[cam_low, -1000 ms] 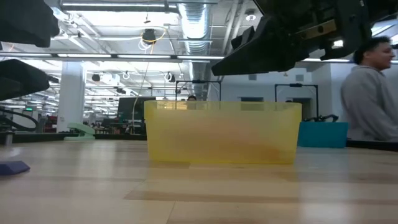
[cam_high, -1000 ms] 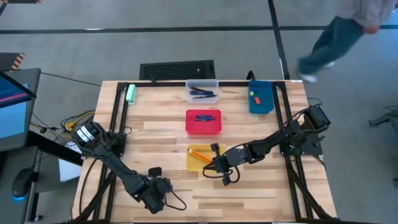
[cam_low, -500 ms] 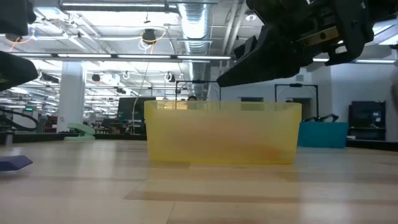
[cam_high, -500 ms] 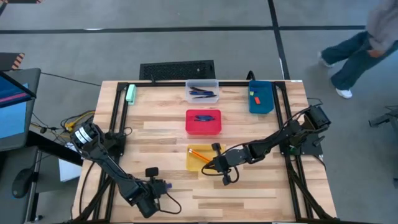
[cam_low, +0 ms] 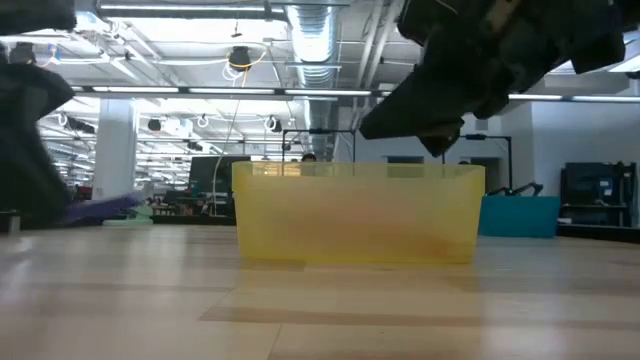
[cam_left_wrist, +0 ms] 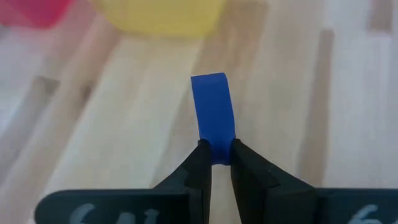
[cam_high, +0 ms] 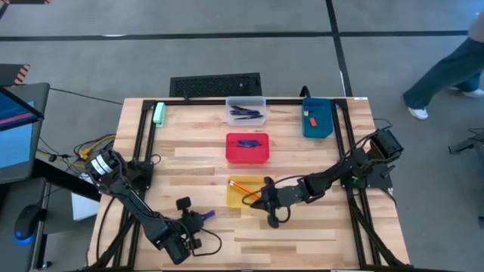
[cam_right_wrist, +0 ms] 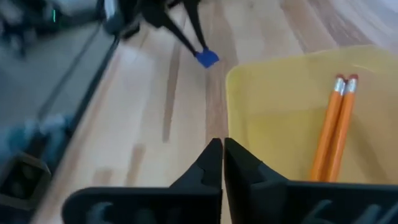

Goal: Sort crayons/erasers/pens/pencils in bins
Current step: Put the blue eraser into the blue bin

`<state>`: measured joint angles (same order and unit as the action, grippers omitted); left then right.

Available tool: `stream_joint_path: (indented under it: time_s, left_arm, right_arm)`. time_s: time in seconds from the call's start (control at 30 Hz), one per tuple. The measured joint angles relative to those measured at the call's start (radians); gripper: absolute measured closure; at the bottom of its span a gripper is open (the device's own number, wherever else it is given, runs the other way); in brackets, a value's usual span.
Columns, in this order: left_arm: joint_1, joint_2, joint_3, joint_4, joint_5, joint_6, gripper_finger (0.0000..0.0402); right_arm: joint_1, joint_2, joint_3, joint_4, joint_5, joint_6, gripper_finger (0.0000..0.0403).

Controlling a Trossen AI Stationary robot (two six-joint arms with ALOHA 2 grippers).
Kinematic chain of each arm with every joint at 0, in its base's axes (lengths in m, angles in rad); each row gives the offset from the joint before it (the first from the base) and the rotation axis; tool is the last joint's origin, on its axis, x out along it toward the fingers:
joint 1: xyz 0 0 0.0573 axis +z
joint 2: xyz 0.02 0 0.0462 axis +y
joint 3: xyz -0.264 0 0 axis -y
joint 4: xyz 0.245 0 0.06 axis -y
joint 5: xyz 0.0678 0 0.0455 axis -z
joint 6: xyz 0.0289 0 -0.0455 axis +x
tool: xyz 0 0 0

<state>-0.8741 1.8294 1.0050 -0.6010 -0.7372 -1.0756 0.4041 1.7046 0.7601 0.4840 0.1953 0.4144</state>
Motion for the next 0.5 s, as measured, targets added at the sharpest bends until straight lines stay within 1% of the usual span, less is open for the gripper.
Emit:
stream_joint_path:
  time_s: [0.1, 0.27, 0.5]
  left_arm:
    - [0.019, 0.000, 0.000, 0.012, -0.068, -0.011, 0.0367]
    - [0.077, -0.001, 0.001, 0.057, -0.185, 0.004, 0.0367]
    - [0.146, -0.002, 0.022, 0.142, -0.265, 0.122, 0.0367]
  right_arm:
    - [0.001, 0.000, 0.000, 0.042, 0.023, 0.104, 0.0358]
    - [-0.007, 0.002, 0.001, 0.114, 0.112, 0.147, 0.0318]
    - [-0.067, 0.002, 0.002, 0.163, 0.127, 0.243, 0.0257]
